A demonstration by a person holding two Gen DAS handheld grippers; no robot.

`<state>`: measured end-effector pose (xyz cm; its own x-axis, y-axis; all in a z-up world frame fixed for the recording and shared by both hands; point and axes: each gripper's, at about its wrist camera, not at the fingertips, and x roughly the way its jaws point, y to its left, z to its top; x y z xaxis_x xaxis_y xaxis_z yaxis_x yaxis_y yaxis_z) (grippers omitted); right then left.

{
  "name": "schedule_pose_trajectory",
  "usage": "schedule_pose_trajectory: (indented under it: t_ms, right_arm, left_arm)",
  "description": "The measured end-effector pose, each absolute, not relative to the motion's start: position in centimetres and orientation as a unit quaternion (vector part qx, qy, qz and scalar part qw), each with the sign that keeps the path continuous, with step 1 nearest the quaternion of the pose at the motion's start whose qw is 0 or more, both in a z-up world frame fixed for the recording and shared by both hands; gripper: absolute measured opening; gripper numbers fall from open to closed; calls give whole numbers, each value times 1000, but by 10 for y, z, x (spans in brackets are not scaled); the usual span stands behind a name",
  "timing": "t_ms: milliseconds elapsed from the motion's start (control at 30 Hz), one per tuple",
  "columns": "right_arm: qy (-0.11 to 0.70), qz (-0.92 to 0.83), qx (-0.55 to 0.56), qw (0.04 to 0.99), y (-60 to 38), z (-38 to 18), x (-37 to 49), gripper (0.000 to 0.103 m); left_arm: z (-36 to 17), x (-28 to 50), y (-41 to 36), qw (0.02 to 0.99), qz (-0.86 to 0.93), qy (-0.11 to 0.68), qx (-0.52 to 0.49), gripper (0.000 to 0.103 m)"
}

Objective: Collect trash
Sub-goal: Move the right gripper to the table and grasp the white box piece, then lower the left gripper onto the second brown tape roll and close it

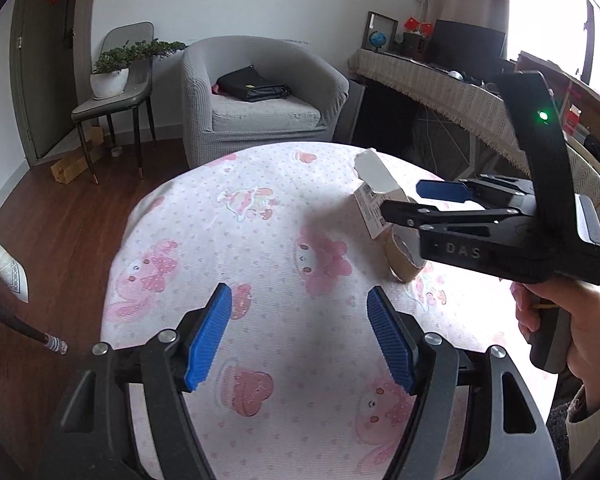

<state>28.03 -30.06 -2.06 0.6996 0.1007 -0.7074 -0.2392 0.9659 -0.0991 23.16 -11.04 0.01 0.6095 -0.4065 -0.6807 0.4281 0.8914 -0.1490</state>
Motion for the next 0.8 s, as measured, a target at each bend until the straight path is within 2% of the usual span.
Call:
schedule_pose_trajectory:
  t_ms: [267,333,633,800]
  right_arm:
    - [370,81,-109,919,-304,-26,304,43]
    - [369,76,-113,919,-311,-27,306,36]
    - [346,127,29,929,-369,-12,303,9]
    - [347,147,108,920,-400,-14,304,6]
  left_arm:
    - [-8,241,-148,876,-281,391,27,73]
    - [-10,244,-156,873,-288,393,28,73]
    - [-16,249,-191,870,-294,392,56,73]
    - [-20,254,-209,865,-298,400,60,73]
